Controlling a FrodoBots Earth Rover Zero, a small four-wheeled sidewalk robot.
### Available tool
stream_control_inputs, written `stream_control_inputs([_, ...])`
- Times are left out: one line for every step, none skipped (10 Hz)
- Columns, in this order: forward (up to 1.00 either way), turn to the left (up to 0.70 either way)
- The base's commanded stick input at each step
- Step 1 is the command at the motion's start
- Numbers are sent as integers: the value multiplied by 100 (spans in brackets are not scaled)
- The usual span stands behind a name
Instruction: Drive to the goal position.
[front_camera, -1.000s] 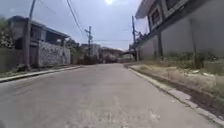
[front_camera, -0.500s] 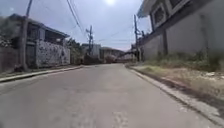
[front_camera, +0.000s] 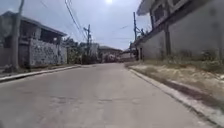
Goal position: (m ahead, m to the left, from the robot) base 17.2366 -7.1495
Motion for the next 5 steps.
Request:
stream_control_inputs([100, 6])
stream_control_inputs([100, 6])
stream_control_inputs([100, 6])
stream_control_inputs([100, 6])
stream_control_inputs([100, 6])
